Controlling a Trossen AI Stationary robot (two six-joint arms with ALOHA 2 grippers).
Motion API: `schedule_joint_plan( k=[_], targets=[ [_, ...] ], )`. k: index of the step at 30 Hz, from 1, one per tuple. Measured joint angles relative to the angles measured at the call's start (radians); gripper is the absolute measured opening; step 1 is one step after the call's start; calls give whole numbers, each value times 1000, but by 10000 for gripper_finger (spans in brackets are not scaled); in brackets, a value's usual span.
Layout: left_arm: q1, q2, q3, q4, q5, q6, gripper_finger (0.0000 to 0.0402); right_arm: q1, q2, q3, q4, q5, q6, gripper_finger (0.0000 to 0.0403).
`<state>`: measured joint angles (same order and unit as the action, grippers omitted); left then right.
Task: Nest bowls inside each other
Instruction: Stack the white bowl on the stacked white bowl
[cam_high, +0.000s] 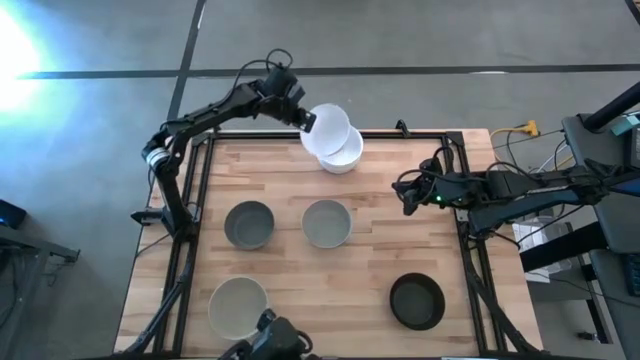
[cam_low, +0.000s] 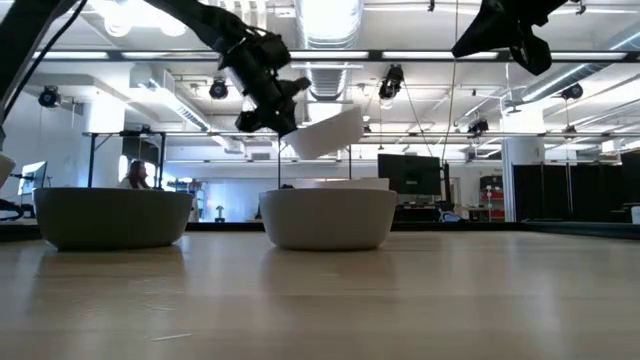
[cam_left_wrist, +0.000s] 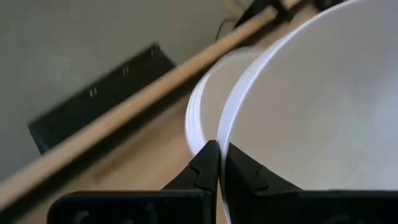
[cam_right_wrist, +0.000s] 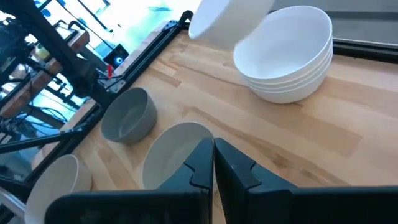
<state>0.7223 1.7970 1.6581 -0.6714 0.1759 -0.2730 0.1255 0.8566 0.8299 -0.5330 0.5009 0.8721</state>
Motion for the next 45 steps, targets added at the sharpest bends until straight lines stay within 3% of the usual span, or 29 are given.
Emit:
schedule_joint_plan(
  k=[7,23,45],
  targets=[
    [0,102,131,-29,0,15,0,-4,48,0,1,1,34,9],
    [-14,414,580,-369,-2,123,0,-4,109,0,41,-2,53,9],
    [-56,473,547,-382,-63,151,3,-4,107,0,41,-7,52,9]
  ],
)
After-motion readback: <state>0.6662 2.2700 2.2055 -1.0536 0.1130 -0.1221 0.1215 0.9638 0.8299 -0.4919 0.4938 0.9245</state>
